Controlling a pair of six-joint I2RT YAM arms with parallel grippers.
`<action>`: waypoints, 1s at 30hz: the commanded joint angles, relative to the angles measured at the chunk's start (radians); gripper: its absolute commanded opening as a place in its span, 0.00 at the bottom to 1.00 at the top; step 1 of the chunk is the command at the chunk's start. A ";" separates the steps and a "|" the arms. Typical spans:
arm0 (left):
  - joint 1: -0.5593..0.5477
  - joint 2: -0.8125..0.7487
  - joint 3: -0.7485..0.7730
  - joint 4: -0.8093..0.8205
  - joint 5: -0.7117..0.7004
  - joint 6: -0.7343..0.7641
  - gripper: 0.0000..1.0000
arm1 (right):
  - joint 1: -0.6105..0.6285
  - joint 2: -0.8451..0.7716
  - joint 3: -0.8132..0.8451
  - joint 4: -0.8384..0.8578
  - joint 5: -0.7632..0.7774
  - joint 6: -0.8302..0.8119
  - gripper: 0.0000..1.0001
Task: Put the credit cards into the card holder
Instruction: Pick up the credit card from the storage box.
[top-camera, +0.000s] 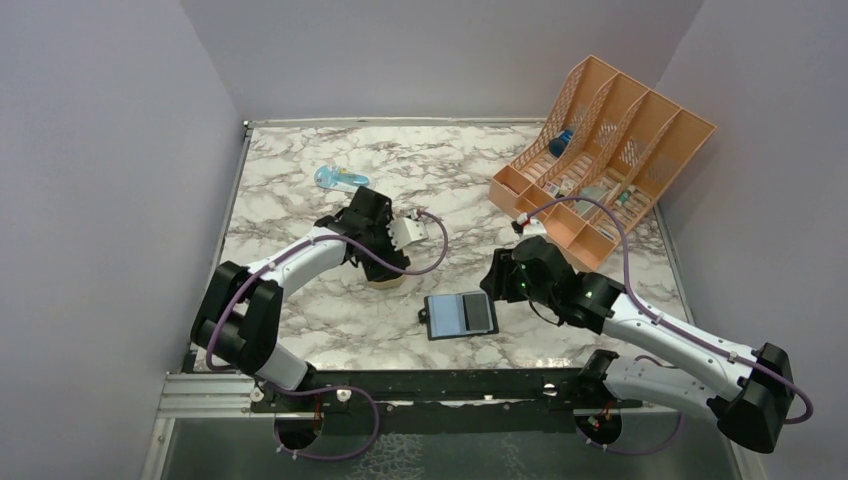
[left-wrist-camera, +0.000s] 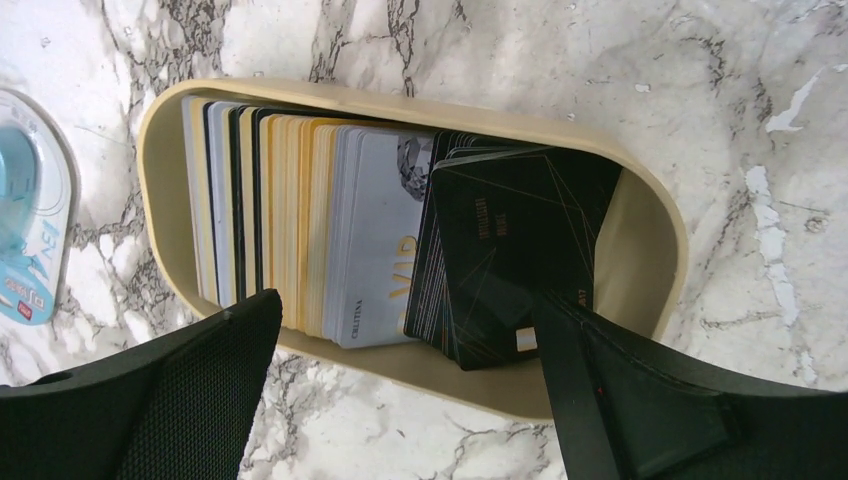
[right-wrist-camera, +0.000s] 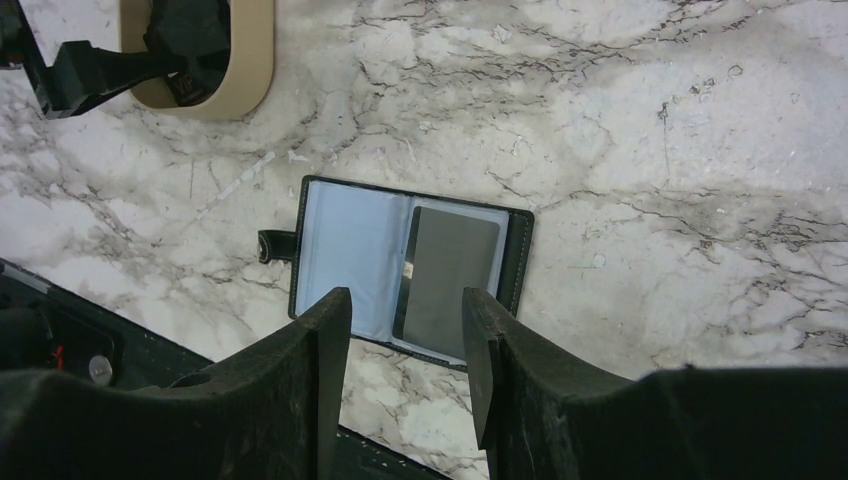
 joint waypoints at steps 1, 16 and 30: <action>-0.019 0.033 -0.001 0.067 -0.021 0.025 0.99 | 0.000 -0.002 0.018 0.028 0.024 0.009 0.45; -0.064 0.027 -0.122 0.251 -0.216 0.093 0.89 | 0.000 -0.034 -0.003 0.034 0.031 0.015 0.45; -0.069 0.013 -0.096 0.311 -0.265 0.126 0.67 | 0.000 -0.034 -0.007 0.030 0.030 0.013 0.45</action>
